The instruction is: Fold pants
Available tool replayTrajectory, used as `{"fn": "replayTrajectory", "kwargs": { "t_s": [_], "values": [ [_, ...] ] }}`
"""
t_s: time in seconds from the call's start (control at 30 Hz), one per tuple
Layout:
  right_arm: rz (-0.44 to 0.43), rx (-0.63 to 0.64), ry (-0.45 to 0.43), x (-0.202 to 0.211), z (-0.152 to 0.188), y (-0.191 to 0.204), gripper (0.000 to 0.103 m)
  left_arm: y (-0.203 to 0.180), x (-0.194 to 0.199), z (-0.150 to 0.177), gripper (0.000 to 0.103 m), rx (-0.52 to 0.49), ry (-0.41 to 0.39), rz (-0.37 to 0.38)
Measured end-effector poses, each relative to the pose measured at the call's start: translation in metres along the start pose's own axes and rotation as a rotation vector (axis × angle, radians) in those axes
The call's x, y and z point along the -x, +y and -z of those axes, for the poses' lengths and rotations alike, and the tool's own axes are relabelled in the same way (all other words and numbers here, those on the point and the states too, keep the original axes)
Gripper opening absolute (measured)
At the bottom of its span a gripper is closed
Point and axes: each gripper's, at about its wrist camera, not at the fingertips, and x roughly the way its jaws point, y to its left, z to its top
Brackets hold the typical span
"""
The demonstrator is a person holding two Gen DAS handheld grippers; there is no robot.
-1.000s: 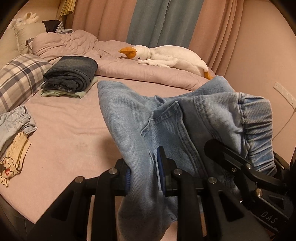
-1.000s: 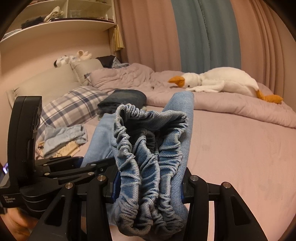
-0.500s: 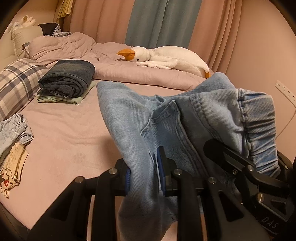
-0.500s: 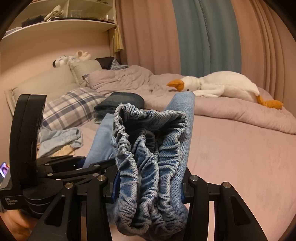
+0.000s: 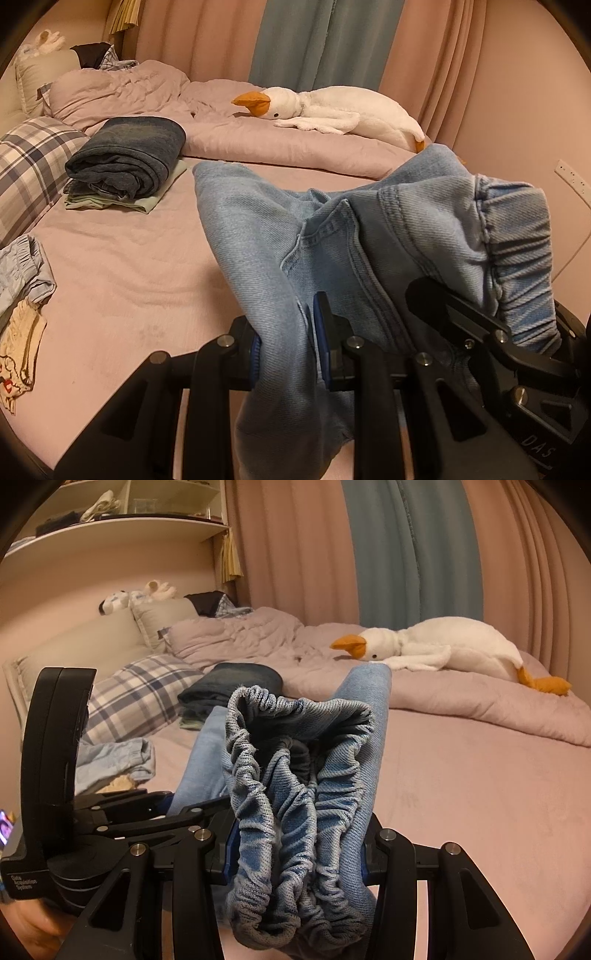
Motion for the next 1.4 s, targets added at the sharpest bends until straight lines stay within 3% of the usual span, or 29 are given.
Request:
{"fn": "replayTrajectory", "kwargs": {
  "t_s": [0.7, 1.4],
  "values": [
    [0.007, -0.048, 0.026, -0.053, -0.008, -0.017, 0.048, 0.017, -0.065, -0.027, 0.021, -0.005, 0.04, -0.005],
    [0.012, -0.101, 0.108, -0.095, -0.003, -0.031, 0.048, 0.024, -0.116, -0.027, 0.022, 0.007, 0.131, -0.016]
  ]
}}
